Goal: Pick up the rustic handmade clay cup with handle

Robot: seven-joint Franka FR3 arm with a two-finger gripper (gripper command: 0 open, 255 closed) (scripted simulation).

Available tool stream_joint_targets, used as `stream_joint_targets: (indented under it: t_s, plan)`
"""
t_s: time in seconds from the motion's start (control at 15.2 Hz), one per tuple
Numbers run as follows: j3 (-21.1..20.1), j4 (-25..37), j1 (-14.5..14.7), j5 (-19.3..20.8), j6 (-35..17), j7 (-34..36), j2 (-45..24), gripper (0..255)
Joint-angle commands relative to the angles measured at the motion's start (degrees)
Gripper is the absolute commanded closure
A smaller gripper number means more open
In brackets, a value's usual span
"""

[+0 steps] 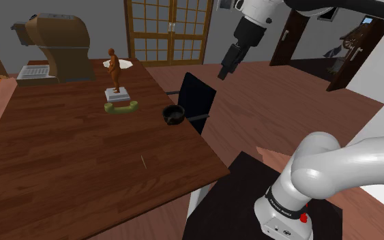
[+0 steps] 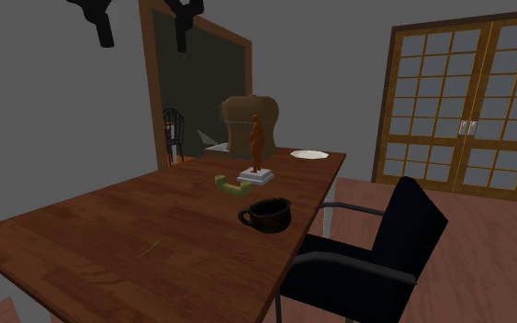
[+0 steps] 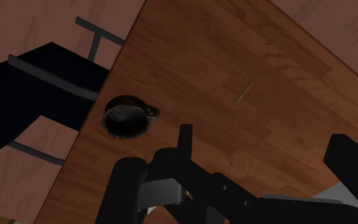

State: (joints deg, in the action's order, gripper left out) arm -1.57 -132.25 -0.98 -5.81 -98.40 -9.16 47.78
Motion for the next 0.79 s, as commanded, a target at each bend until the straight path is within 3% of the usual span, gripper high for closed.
stream_joint_targets:
  t_s: [0.0, 0.73]
  plan:
    - [0.00, 0.00, 0.00, 0.00, 0.00, 0.00, 0.00, 0]
    - [2.62, -3.40, -0.21, 1.23, -18.13, -6.64, -17.07, 0]
